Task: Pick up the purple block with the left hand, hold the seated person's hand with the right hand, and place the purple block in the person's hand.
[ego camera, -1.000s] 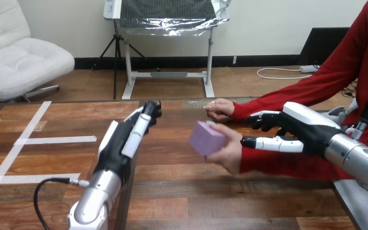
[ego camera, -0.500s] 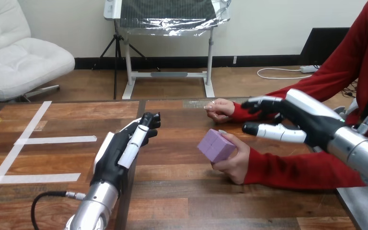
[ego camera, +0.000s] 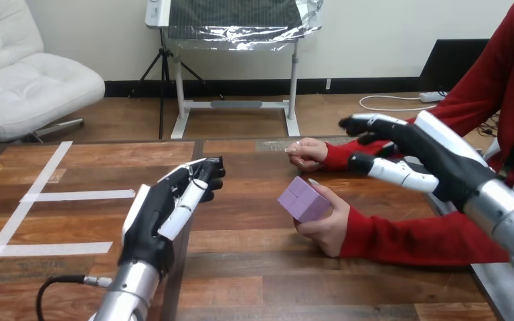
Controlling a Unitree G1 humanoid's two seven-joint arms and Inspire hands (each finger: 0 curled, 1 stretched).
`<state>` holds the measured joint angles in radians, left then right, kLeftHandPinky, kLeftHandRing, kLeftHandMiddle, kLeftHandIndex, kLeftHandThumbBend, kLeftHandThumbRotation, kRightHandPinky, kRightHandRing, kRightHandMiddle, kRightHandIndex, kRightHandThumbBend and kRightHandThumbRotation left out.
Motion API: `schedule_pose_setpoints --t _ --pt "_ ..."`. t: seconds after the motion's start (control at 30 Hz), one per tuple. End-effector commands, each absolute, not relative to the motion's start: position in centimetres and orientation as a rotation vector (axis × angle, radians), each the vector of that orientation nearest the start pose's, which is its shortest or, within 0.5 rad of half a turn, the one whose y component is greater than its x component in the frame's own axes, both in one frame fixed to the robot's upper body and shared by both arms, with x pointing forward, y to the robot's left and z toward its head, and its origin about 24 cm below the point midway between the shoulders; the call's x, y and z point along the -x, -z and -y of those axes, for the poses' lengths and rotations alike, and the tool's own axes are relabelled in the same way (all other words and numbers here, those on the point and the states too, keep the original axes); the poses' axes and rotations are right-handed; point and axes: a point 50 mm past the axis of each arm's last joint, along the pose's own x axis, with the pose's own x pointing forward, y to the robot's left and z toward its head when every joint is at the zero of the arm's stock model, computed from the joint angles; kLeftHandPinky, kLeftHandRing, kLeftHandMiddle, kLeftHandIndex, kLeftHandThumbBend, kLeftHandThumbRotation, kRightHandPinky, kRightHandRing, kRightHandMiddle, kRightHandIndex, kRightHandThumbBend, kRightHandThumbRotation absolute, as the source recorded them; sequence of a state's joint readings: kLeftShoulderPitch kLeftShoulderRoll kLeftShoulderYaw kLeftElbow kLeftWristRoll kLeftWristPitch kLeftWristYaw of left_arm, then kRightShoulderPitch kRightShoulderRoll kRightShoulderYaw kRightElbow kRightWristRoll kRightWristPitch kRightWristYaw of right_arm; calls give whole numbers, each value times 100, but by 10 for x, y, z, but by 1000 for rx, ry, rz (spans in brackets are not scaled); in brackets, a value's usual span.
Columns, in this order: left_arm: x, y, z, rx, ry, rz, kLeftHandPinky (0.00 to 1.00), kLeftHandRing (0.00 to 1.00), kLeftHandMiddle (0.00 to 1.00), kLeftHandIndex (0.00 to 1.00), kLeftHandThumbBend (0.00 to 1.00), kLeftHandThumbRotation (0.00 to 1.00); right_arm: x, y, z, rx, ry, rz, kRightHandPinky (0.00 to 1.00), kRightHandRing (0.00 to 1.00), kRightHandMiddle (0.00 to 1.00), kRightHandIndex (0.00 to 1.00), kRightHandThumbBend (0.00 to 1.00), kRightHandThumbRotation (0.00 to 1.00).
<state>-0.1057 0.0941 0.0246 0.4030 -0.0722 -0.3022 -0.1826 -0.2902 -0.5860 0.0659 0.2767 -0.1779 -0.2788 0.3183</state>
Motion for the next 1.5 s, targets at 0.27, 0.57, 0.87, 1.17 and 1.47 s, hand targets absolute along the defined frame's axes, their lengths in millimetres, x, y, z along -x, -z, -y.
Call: schedule_pose_setpoints --t 0.27,0.57,0.87,1.17,1.47 --pt "-262 -43 -164 44 160 253 56 65 65 61 46 46 -278 -99 204 496 -238 358 73 82 84 85 96 100" --pt "-252 -55 -166 27 169 329 49 61 63 60 34 46 -260 -85 188 296 -193 418 71 80 82 84 82 100" --pt "-242 -67 -164 47 154 373 46 60 62 60 27 48 -243 -73 171 110 -190 411 72 79 82 85 90 100" --pt "-237 -77 -162 46 152 423 43 60 62 62 35 56 -231 -62 158 -32 -198 402 74 81 84 86 86 100" --pt "-237 -83 -159 61 160 460 42 59 63 64 43 64 -222 -58 154 -77 -210 399 77 82 84 87 79 100"
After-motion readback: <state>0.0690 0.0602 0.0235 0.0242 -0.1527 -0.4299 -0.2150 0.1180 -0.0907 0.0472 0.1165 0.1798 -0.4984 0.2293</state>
